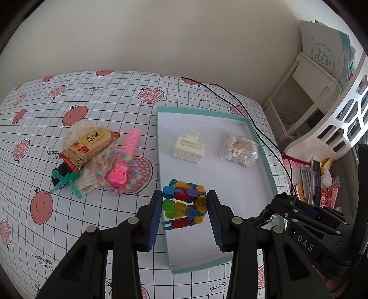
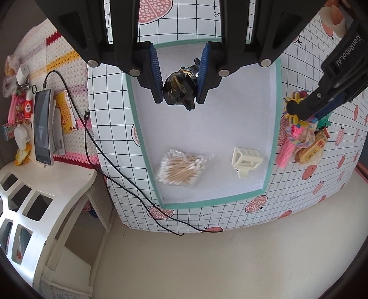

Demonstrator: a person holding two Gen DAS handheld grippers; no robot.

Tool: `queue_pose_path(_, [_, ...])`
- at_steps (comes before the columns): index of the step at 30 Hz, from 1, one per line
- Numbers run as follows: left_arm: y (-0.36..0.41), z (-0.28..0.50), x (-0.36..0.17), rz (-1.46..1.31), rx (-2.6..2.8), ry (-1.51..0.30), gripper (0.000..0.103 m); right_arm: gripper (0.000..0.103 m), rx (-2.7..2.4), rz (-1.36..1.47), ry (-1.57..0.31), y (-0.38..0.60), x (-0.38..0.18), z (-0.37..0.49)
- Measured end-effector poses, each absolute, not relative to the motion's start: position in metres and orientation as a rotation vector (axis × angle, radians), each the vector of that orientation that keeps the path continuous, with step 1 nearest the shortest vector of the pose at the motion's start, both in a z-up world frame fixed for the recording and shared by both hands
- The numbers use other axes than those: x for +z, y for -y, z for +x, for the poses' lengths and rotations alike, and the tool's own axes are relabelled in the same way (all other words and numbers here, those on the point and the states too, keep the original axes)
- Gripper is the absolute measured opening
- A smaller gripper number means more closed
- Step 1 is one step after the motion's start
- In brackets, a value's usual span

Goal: Organize objects
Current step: 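Lower the colourful toy figure and black-gold action figure into the tray with both tools, then open both tools to release the figures and lift away from the tray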

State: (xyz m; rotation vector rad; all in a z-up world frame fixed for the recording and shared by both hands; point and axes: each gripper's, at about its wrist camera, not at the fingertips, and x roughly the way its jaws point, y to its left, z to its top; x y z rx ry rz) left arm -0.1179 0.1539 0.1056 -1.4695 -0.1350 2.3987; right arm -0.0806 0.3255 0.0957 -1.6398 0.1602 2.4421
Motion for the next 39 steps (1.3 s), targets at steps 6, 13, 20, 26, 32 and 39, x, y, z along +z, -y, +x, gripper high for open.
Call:
queue_pose_path(6, [-0.169,-0.124,0.091,-1.463,2.361,0.118,0.041,0.031,2.446,-1.620,-0.136,-0.322,0.092,-0.094])
queue_pose_path(13, [-0.182,-0.135,0.069,-1.478,2.337,0.124,0.041,0.031,2.473,-1.559,-0.233,-0.333,0.080,-0.114])
queue_pose_path(20, [-0.190,-0.141,0.050,-1.510,2.323,0.112,0.041,0.031,2.481,-1.539,-0.246,-0.337,0.062,-0.129])
queue_pose_path(26, [-0.188,-0.144,0.043,-1.539,2.309,0.144,0.041,0.031,2.471,-1.538,-0.257,-0.341,0.057,-0.131])
queue_pose_path(32, [-0.186,-0.143,0.051,-1.510,2.303,0.159,0.043,0.034,2.464,-1.531,-0.275,-0.344,0.058,-0.127])
queue_pose_path(39, [-0.182,-0.143,0.070,-1.466,2.311,0.188,0.047,0.039,2.490,-1.490,-0.285,-0.344,0.074,-0.124])
